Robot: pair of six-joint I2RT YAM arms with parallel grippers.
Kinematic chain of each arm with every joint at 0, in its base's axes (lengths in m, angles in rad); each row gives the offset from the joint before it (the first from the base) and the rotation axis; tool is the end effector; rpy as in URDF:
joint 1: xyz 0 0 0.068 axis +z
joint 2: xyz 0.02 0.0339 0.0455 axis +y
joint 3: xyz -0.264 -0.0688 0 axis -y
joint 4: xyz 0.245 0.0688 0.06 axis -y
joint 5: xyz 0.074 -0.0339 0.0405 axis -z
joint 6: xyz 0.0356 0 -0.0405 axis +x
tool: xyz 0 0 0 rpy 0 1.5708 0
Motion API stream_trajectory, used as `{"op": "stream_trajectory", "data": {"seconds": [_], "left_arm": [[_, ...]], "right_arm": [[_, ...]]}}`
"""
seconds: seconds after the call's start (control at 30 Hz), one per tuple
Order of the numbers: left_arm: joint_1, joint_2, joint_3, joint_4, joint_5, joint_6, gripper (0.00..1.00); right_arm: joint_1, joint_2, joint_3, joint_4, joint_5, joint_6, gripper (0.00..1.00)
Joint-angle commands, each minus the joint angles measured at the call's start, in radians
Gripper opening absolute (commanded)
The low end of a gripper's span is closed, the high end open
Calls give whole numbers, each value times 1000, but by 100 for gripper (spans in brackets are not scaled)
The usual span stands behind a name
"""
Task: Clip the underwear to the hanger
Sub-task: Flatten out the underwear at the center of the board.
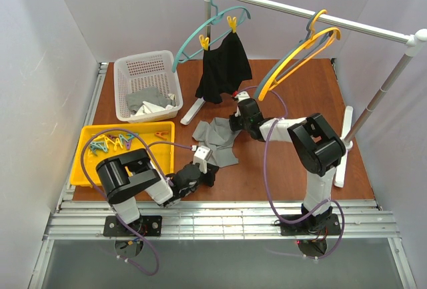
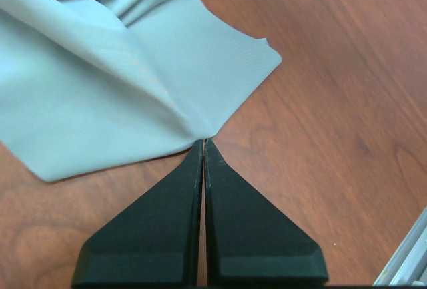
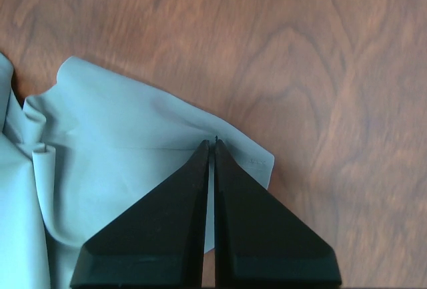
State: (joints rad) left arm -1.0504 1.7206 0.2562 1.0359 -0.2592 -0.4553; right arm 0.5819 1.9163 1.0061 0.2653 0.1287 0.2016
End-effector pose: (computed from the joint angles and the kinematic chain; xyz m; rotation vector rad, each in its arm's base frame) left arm 0.1291 -0.2069 0.0923 0.4365 2.0087 -0.7051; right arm 0.3321 0.2130 0.1396 -0.3501 2.1973 0.2914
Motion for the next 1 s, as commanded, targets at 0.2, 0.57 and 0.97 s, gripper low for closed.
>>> {"op": "stream_trajectory", "data": {"seconds": [0.2, 0.57, 0.97], "left_arm": [[-14, -107, 14, -77, 35, 24, 0], [-10, 42, 215, -97, -28, 135, 0], [-14, 86, 187, -154, 77, 60, 0]], "right_arm": [[-14, 41, 85, -64, -1, -21, 1], [-14, 10, 63, -63, -6, -27, 1], [-19, 39, 94, -64, 9, -28, 1]]}}
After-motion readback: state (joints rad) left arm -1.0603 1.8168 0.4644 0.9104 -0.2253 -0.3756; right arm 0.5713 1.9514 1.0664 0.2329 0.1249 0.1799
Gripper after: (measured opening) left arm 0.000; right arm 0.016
